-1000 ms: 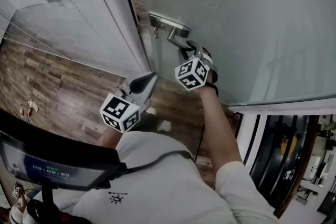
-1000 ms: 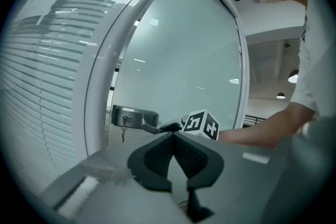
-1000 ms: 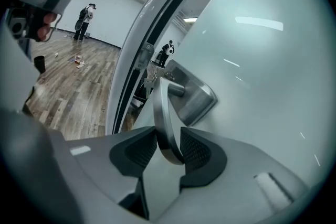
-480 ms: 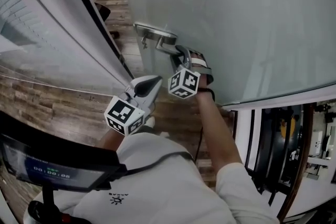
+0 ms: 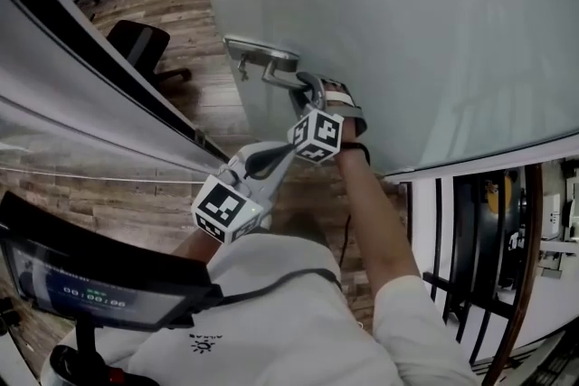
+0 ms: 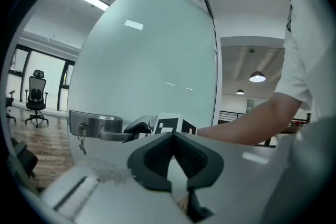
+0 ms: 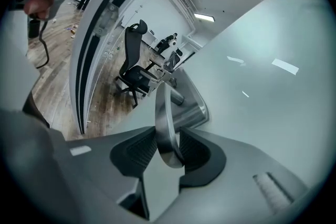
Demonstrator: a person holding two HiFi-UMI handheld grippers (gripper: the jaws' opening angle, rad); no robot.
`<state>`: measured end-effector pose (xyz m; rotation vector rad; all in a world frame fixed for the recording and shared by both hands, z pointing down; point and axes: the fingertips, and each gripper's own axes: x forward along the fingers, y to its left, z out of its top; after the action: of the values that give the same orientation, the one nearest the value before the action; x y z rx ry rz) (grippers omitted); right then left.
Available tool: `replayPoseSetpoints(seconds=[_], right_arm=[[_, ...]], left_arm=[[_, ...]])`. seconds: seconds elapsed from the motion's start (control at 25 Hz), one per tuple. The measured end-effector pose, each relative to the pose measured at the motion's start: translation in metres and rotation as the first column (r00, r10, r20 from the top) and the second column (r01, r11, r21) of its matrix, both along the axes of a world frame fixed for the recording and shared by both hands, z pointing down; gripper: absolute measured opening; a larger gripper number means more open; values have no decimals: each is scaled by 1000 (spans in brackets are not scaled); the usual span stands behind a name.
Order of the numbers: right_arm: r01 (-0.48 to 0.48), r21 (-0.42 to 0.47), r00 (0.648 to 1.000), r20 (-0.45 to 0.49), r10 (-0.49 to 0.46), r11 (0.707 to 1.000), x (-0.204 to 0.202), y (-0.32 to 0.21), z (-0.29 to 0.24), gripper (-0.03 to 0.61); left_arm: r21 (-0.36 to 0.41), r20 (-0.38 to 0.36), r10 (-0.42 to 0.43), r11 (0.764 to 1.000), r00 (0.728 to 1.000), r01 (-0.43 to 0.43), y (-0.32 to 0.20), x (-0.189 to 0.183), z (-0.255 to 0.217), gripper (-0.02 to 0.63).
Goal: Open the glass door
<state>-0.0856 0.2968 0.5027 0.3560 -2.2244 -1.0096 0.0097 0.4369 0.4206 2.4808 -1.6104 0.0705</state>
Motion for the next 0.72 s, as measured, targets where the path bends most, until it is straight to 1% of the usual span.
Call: replayPoseSetpoints(seconds=[0.12, 0.2, 0.28, 0.36, 0.44, 0.52, 0.6, 0.72], right_arm=[[11, -16, 1000, 6, -11, 1000, -6, -22, 1, 135], [15, -25, 1000, 17, -15, 1000, -11, -44, 4, 135], [12, -31, 1000, 29, -11, 999, -17, -61, 3, 134], [4, -35, 999, 39, -2, 999, -28, -73, 1, 133], [9, -30, 999, 47, -8, 1000, -46, -84, -5, 132], [34, -28, 998, 51, -33, 999, -57, -93, -10, 126], [57, -33, 997, 51, -56, 998, -48, -101, -8, 120], [79, -30, 995, 57, -77, 996, -32, -116, -9, 109]], left_arm=[[-2, -17, -16, 1000, 1000, 16, -25, -5, -1, 5], [7, -19, -43, 999, 999, 43, -47, -13, -4, 5], [9, -51, -103, 995, 993, 103, -67, -31, -7, 5], [-4, -74, -172, 985, 982, 172, -81, -57, -10, 5], [-13, -56, -231, 973, 971, 231, -95, -87, -13, 5], [-15, -38, -288, 958, 957, 288, -107, -104, -16, 5], [-22, -30, -330, 944, 944, 329, -117, -97, -13, 5], [-26, -12, -363, 932, 932, 362, -135, -83, -9, 5]])
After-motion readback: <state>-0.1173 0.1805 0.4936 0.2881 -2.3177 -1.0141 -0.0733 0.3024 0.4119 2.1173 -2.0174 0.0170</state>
